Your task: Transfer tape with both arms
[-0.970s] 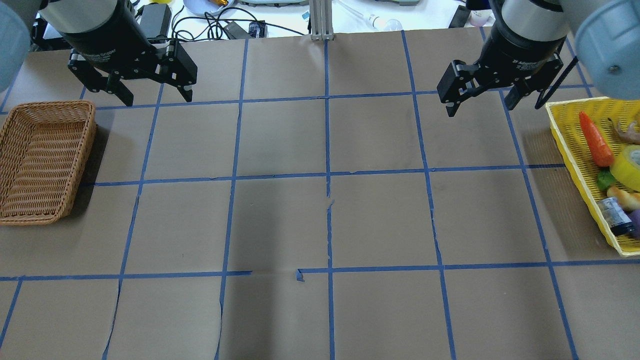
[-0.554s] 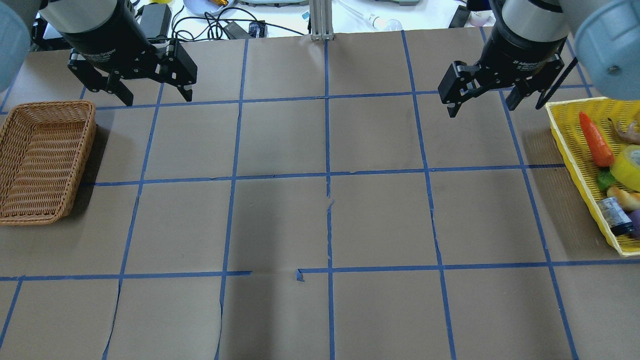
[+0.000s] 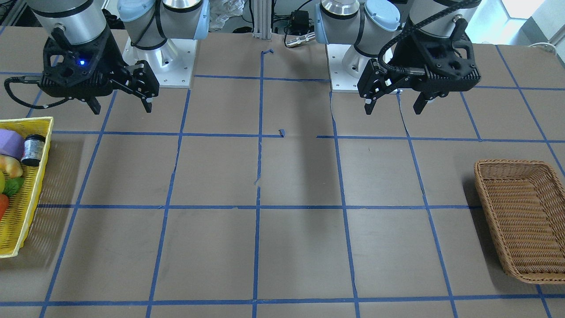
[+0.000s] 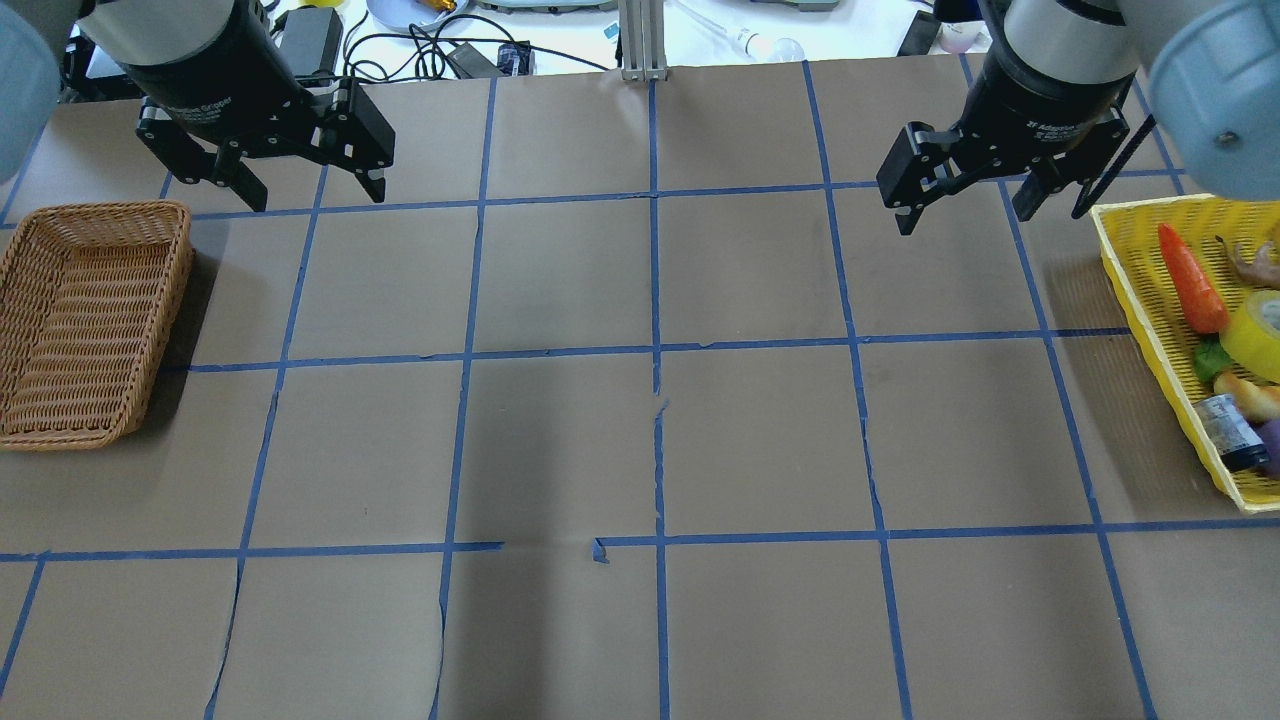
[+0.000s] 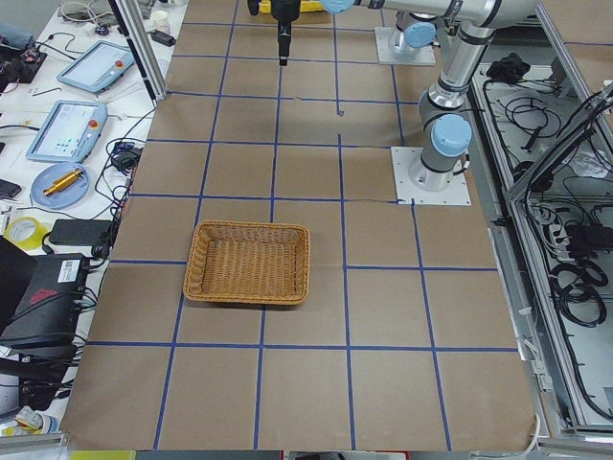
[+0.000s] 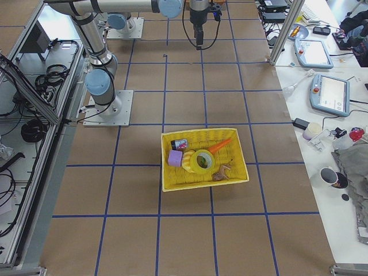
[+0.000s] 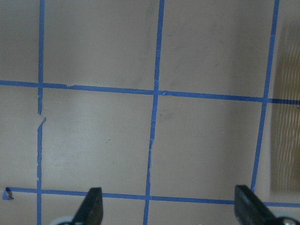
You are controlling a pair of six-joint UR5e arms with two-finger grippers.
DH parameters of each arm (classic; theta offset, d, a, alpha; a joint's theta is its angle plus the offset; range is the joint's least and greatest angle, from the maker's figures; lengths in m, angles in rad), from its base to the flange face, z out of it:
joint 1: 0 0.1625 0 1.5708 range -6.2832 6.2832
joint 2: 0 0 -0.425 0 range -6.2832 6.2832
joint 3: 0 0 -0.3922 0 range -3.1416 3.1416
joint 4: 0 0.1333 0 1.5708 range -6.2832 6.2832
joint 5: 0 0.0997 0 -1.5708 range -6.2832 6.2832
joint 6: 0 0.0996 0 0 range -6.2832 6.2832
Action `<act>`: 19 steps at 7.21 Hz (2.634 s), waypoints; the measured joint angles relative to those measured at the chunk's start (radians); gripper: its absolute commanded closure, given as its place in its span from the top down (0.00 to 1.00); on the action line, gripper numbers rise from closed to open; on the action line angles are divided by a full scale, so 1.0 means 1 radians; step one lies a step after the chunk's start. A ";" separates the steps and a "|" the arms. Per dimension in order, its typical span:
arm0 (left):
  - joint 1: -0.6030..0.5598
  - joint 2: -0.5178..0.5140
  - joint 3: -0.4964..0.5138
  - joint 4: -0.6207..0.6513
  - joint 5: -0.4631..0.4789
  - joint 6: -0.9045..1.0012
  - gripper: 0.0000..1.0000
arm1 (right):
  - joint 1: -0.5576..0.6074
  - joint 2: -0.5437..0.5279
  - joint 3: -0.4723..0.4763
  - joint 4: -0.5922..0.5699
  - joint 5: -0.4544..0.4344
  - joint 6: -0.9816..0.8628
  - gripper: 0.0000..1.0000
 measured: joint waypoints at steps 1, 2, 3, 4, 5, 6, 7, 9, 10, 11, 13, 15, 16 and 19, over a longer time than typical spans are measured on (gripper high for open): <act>0.000 0.000 0.000 0.000 0.000 -0.001 1.00 | 0.000 0.000 0.001 0.007 -0.001 0.000 1.00; 0.000 0.000 0.000 0.000 0.000 -0.001 1.00 | 0.000 0.000 0.001 0.020 -0.002 0.001 1.00; 0.000 0.000 0.000 0.000 0.001 -0.001 1.00 | 0.000 0.000 0.000 0.026 -0.001 0.000 1.00; 0.000 0.000 0.000 0.000 0.001 -0.001 1.00 | 0.000 0.000 -0.002 0.029 -0.001 -0.003 1.00; 0.000 0.000 0.000 0.000 0.001 -0.001 1.00 | 0.000 0.000 -0.003 0.030 -0.001 -0.004 1.00; 0.000 0.000 0.000 0.000 0.001 -0.001 1.00 | 0.000 0.001 -0.002 0.030 0.000 -0.003 1.00; 0.000 0.000 0.000 0.000 0.001 -0.002 1.00 | 0.000 0.001 -0.002 0.030 0.000 -0.002 1.00; 0.000 -0.001 0.000 0.000 0.001 -0.004 1.00 | -0.002 0.004 -0.001 0.022 -0.003 -0.003 1.00; 0.000 -0.001 -0.001 0.000 0.001 -0.004 1.00 | -0.011 0.010 0.001 0.008 -0.011 -0.007 1.00; 0.000 -0.001 -0.001 0.000 0.001 -0.004 1.00 | -0.030 0.023 0.002 -0.001 -0.040 -0.018 1.00; 0.000 -0.001 -0.001 0.000 0.001 -0.004 1.00 | -0.117 0.056 0.002 -0.016 -0.090 -0.067 1.00; -0.001 -0.002 -0.001 0.000 0.001 -0.004 1.00 | -0.274 0.105 0.003 -0.039 -0.097 -0.260 1.00; -0.003 -0.002 -0.001 0.000 0.001 -0.004 1.00 | -0.369 0.141 0.004 -0.059 -0.094 -0.417 1.00; -0.004 -0.003 -0.002 0.000 0.001 -0.004 1.00 | -0.603 0.291 0.028 -0.271 -0.092 -0.818 1.00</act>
